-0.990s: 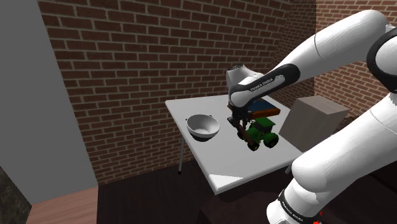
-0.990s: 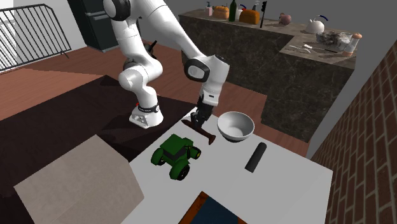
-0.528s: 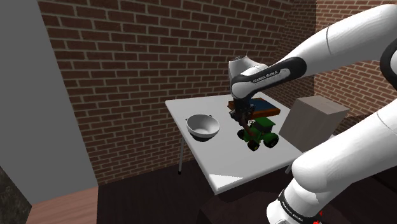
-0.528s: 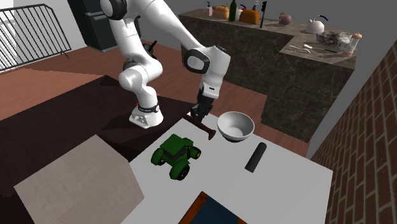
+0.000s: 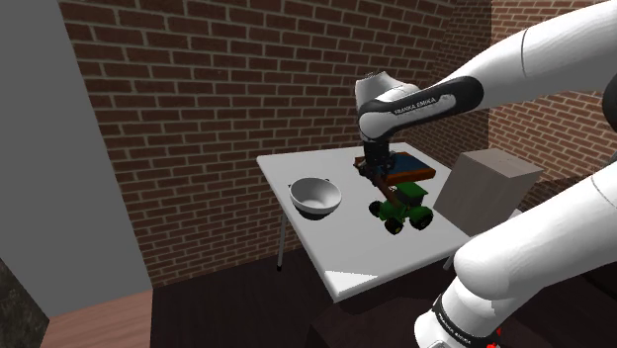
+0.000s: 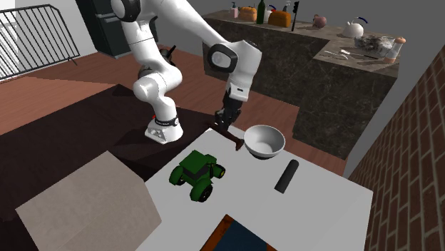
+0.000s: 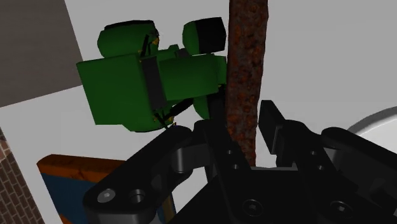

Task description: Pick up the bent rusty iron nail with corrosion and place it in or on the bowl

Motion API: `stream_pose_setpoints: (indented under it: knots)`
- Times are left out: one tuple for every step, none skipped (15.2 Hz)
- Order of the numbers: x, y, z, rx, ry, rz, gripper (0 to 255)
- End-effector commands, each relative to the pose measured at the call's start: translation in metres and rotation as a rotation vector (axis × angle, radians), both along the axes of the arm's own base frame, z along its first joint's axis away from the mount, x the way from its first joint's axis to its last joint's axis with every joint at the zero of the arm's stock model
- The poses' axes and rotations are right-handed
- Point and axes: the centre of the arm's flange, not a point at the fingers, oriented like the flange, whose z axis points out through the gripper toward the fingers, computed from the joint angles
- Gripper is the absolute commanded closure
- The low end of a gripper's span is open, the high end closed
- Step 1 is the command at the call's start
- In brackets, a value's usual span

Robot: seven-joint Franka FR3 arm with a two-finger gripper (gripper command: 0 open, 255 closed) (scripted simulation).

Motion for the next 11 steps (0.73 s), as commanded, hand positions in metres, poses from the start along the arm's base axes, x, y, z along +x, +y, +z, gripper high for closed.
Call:
stream_pose_setpoints:
  knots:
    - [0.014,0.012,0.005,0.0,0.0,0.0,255]
    - [0.025,0.02,0.006,0.0,0.0,0.0,255]
    - [0.035,0.028,0.007,0.0,0.0,0.0,255]
    - [0.045,0.036,0.008,0.0,0.0,0.0,255]
    - [0.056,0.044,0.008,0.0,0.0,0.0,255]
    - [0.066,0.052,0.009,0.0,0.0,0.0,255]
    - [0.077,0.06,0.01,0.0,0.0,0.0,255]
    - [0.087,0.068,0.011,0.0,0.0,0.0,255]
    - [0.098,0.076,0.012,0.0,0.0,0.0,255]
    - [0.108,0.084,0.013,0.0,0.0,0.0,255]
    - [0.119,0.092,0.014,0.0,0.0,0.0,255]
